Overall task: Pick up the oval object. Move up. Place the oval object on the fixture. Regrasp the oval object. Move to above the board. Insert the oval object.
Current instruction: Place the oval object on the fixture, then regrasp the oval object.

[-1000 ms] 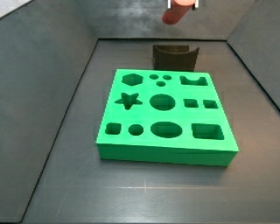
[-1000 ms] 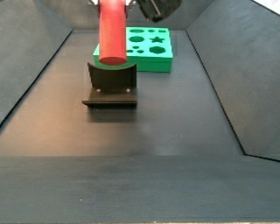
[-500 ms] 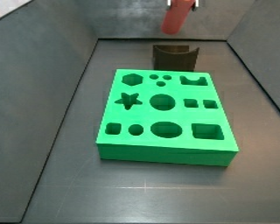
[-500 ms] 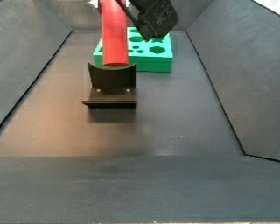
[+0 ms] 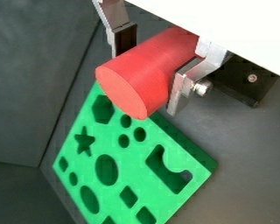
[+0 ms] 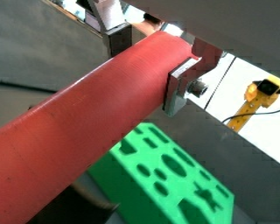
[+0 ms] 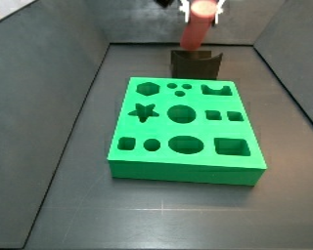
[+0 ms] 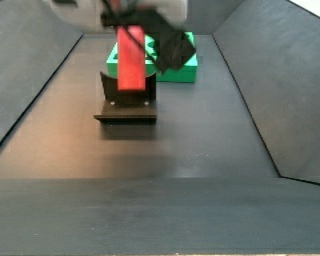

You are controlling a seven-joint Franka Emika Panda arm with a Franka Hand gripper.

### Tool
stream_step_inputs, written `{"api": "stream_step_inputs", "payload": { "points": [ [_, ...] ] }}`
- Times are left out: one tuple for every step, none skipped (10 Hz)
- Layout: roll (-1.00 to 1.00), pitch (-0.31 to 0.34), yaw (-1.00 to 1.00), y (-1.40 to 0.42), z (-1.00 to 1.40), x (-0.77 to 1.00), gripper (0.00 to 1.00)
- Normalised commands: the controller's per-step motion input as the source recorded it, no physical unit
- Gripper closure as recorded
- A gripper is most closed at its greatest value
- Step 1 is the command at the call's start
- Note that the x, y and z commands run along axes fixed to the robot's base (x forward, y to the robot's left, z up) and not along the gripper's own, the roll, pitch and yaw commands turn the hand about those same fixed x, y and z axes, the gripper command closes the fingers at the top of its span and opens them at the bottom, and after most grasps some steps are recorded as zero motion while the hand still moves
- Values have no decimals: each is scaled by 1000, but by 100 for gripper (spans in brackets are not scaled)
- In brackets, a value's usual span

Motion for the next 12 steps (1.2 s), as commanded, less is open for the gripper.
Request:
{"api": "stream_step_inputs", "payload": {
  "points": [
    [-54,-126,-64,17,-1000,97,100],
    [-50,-138,-25,9,-1000,104,100],
    [-56,-138,2,6,-832,94,100],
    [-64,-124,30,3,-590,75,100],
    [-63,-111,46,4,-418,64,100],
    [-69,-94,60,-18,-240,50,100],
    [-70,-90,61,-22,-177,46,100],
    [0,0,0,0,0,0,0],
    [5,-72,-50,0,1000,0,0],
    [10,-72,-40,1,1000,-6,0],
    [17,-67,-13,2,1000,-20,0],
    [24,-64,12,2,1000,-30,0]
  ]
}}
